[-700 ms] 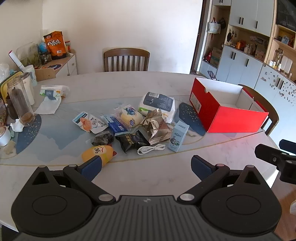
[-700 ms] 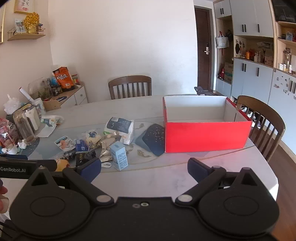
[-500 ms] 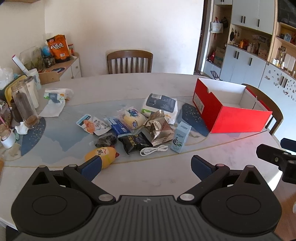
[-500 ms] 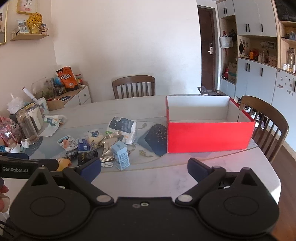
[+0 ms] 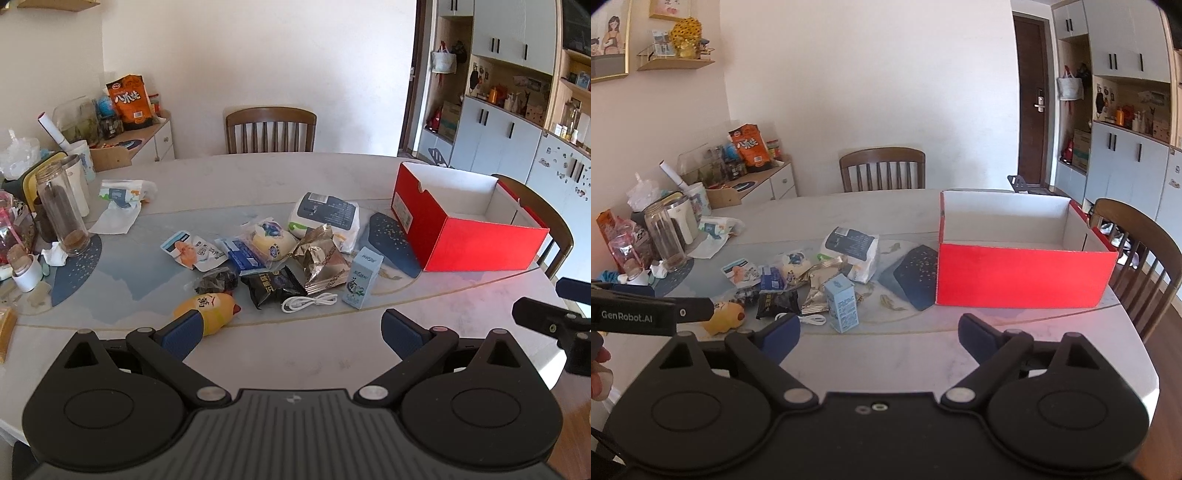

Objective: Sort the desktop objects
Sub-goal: 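Move both tools toward the cluttered items on the table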

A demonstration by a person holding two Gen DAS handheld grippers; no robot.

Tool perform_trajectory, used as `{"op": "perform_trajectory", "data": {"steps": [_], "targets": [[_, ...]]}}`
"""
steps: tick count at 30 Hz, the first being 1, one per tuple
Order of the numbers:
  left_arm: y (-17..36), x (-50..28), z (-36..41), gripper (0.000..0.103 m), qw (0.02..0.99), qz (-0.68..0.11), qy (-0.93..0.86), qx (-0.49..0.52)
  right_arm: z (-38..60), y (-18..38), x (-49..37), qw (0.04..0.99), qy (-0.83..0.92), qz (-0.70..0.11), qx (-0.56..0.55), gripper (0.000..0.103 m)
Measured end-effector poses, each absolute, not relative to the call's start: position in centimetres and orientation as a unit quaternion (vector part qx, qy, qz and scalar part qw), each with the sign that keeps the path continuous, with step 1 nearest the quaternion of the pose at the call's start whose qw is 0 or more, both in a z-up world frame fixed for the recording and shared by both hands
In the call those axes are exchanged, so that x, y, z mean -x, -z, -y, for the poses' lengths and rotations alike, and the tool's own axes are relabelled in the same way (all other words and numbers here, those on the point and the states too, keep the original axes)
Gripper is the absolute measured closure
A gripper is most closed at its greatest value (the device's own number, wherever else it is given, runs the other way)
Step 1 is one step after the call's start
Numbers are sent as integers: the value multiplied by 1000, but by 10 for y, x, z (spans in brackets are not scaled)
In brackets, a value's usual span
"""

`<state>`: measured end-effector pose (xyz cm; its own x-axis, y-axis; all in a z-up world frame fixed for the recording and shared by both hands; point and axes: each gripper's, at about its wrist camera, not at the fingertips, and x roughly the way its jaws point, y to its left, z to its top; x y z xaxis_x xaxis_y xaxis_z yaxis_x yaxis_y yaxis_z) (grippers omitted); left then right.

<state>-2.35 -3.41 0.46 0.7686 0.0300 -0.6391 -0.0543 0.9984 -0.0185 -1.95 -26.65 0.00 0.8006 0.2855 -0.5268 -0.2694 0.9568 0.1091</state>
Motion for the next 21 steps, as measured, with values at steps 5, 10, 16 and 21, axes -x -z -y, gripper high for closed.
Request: {"op": "perform_trajectory", "data": {"steps": [5,10,16,21], "targets": [[-3,28,36,0,942,-335,-33,15,272,-2,19,951,-148,-273,-10,15],[-1,26,34,0,941,-336,-36,16,274,-3,15,951,-154,-268,-7,15],[5,15,24,0,941,-335,-35,13,266,1,4,950,-160,-269,-6,15],[21,-4,5,0,941,-338,-30,6,251,10,-15,947,-164,-277,5,16]]}}
